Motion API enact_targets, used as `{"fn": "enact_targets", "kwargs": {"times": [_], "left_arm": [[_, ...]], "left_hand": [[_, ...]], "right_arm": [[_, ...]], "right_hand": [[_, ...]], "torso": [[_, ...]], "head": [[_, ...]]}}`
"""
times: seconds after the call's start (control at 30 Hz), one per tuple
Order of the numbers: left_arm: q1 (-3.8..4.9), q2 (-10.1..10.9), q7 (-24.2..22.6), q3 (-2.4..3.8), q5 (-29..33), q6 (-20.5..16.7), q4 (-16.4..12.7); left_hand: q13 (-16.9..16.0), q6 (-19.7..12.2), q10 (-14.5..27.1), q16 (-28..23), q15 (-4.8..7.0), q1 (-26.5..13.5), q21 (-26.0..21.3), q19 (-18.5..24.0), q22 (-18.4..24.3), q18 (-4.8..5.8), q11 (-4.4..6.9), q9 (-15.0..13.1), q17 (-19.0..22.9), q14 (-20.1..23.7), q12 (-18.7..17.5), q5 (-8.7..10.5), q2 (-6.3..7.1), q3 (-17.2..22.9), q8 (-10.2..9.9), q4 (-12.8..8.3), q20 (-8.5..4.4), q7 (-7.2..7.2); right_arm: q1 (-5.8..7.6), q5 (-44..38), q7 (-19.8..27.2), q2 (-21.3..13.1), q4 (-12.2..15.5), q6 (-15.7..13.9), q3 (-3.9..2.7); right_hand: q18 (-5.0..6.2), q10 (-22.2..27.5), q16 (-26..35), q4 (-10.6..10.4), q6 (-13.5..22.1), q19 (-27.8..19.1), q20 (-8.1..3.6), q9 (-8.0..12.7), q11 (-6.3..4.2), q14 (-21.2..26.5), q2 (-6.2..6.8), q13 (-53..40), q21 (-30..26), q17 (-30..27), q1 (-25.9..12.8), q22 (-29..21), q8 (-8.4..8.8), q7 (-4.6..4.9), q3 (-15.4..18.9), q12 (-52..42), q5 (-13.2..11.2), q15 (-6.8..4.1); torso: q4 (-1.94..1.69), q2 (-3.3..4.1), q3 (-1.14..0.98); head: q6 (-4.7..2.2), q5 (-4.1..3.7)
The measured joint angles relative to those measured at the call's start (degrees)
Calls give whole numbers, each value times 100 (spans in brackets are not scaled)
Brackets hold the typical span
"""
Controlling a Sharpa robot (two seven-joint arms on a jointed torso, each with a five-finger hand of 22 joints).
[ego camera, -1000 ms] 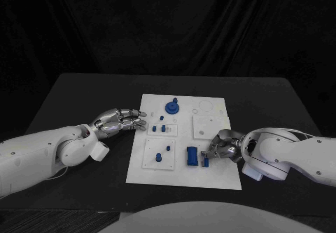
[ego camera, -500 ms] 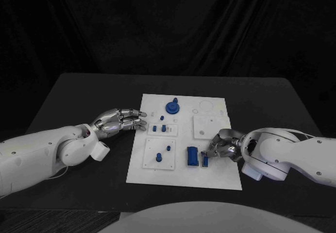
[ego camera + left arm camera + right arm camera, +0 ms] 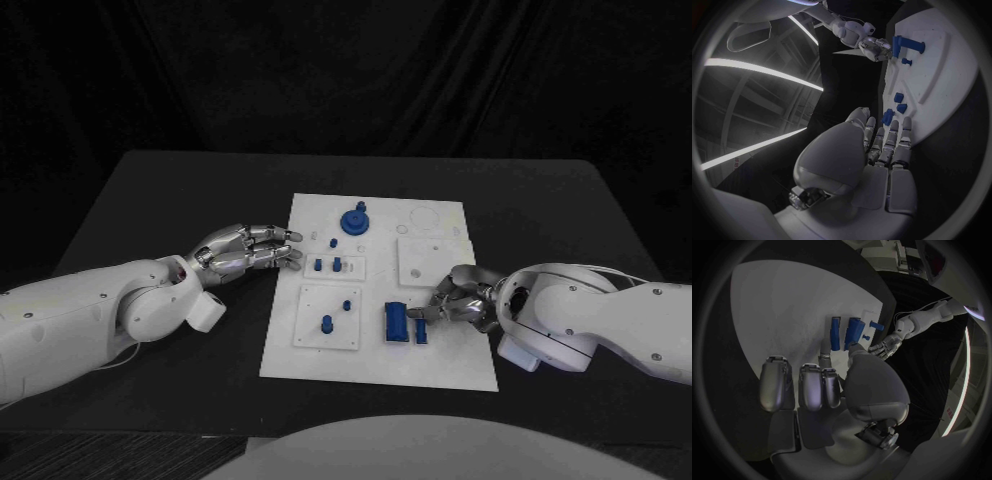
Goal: Assemble the parts on the task board
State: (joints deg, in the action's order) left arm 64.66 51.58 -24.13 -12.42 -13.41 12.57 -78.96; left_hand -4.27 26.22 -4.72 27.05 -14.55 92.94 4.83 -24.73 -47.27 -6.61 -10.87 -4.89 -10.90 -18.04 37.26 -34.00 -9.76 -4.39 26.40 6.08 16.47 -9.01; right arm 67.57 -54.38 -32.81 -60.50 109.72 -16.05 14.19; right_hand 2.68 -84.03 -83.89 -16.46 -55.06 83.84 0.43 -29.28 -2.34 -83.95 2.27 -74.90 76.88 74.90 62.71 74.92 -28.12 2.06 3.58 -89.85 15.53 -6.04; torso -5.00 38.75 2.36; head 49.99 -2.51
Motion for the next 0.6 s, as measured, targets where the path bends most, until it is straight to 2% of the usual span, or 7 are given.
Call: {"fn": "enact_targets", "kwargs": {"times": [0.07,0.17,0.27,0.37,0.47,0.53,0.6], "left_arm": [[0,0,3,0,0,2,0],[0,0,7,0,0,5,0],[-1,7,8,0,0,6,-3],[-1,15,8,0,0,6,-8],[-1,24,8,0,0,6,-12],[-1,29,8,0,0,6,-13],[-1,31,7,0,0,6,-14]], "left_hand": [[0,0,0,0,0,0,0,0,0,1,0,0,0,0,0,0,0,0,0,0,0,0],[0,0,0,0,0,0,0,0,0,0,0,0,0,0,0,0,0,0,0,0,0,0],[0,0,0,0,0,-23,0,0,0,0,0,0,0,0,0,0,23,0,-23,0,0,0],[0,0,1,0,0,-23,0,0,0,0,0,0,0,0,0,0,23,0,-23,0,0,0],[0,0,1,0,0,-23,0,0,0,0,0,0,0,0,0,0,23,0,-23,0,0,0],[0,0,0,0,0,-23,0,0,0,0,0,0,0,0,0,0,23,0,-23,0,0,0],[0,0,1,0,0,-23,0,0,0,0,0,0,0,0,0,0,23,0,-23,0,0,0]], "right_arm": [[0,-22,0,-12,5,-2,0],[0,-91,23,-55,25,-40,0],[0,-229,129,-134,66,-177,0],[0,-432,356,-233,102,-447,2],[0,-596,632,-323,120,-724,2],[0,-717,894,-384,122,-956,2],[0,-799,1125,-422,121,-1122,1]], "right_hand": [[1,0,0,-8,0,0,0,-34,0,0,-46,0,0,0,-45,0,0,0,49,0,-99,0],[0,0,0,-15,6,0,0,-71,0,0,-80,0,0,0,-125,0,0,1,56,0,-111,0],[0,0,0,-28,145,0,0,-169,0,0,-185,0,61,0,-230,0,29,19,101,0,285,0],[1,0,-48,-52,219,20,20,-253,0,-21,-365,0,200,0,-410,-1,64,32,156,0,749,21],[1,0,-115,-37,295,20,20,-243,26,0,-525,0,331,0,-604,-1,172,68,210,0,960,41],[1,10,-180,-41,328,0,41,-158,72,-8,-679,0,439,0,-784,-1,297,102,280,0,998,74],[1,6,-197,-43,328,30,72,-24,113,-16,-772,0,504,0,-1029,-1,462,102,405,0,998,100]], "torso": [[0,-1,0],[0,-2,0],[0,-3,0],[0,-3,0],[-1,-3,0],[-1,-3,0],[-1,-3,0]], "head": [[0,0],[0,7],[0,12],[0,14],[0,15],[0,15],[0,16]]}}
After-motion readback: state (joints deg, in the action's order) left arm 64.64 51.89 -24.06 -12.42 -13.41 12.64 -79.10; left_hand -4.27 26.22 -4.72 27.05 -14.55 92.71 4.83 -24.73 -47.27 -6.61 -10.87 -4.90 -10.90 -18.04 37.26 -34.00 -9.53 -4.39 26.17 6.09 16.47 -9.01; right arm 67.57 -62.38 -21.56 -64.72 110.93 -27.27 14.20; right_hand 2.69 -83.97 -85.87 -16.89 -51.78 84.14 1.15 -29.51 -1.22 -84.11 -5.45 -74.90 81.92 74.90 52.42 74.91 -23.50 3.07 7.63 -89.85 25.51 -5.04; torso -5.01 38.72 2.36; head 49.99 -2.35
